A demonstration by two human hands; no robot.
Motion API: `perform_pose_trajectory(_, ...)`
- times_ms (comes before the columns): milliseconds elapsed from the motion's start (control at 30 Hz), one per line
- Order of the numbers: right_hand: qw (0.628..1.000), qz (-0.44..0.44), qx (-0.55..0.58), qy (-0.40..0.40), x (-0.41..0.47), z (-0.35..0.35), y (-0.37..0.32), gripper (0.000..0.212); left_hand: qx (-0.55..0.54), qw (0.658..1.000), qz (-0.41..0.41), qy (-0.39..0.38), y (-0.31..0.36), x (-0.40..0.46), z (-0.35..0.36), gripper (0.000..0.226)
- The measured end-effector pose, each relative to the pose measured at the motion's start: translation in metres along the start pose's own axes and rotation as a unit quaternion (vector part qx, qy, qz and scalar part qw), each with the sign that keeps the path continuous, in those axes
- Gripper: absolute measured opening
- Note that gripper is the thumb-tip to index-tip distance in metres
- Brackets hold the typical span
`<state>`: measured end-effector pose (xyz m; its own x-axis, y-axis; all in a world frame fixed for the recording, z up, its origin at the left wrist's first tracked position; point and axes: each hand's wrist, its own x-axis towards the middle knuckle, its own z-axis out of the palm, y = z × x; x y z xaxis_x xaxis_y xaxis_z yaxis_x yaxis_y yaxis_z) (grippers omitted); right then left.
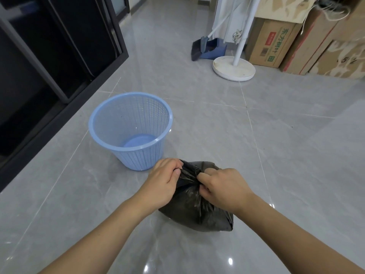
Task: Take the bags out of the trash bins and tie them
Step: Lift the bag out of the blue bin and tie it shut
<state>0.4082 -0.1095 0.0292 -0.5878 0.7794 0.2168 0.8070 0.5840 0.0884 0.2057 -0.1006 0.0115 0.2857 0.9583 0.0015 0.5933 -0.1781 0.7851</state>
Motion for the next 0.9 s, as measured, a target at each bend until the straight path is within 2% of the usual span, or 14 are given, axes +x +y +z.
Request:
perform_pose_trajectory(100, 0.998, -0.034, 0.034, 0.033, -0.007, 0.002, 0.004, 0.013, -0.02, 1.0, 0.012, 0.002, 0.001, 0.004, 0.008, 0.016)
perform_pose_trajectory(233, 0.992, -0.088, 0.057, 0.067, -0.02, 0.006, 0.012, 0.007, -0.068, 0.996, 0.021, -0.049, 0.01, 0.01, 0.024, 0.019)
perform_pose_trajectory(433, 0.991, -0.031, 0.026, 0.125, -0.037, 0.012, 0.023, 0.02, -0.124, 0.988, -0.082, -0.03, 0.014, 0.017, 0.045, 0.019)
perform_pose_trajectory(567, 0.991, 0.001, 0.02, 0.136, -0.036, 0.013, 0.021, 0.022, -0.164, 0.976, -0.14, -0.033, 0.016, 0.024, 0.052, 0.021)
perform_pose_trajectory(800, 0.991, 0.005, 0.024, 0.129, -0.031, 0.011, 0.019, 0.014, -0.195, 0.964, -0.176, -0.05, 0.016, 0.028, 0.053, 0.028)
perform_pose_trajectory(900, 0.991, 0.003, 0.032, 0.133, -0.032, 0.009, 0.022, 0.018, -0.209, 0.961, -0.171, -0.058, 0.015, 0.025, 0.054, 0.026)
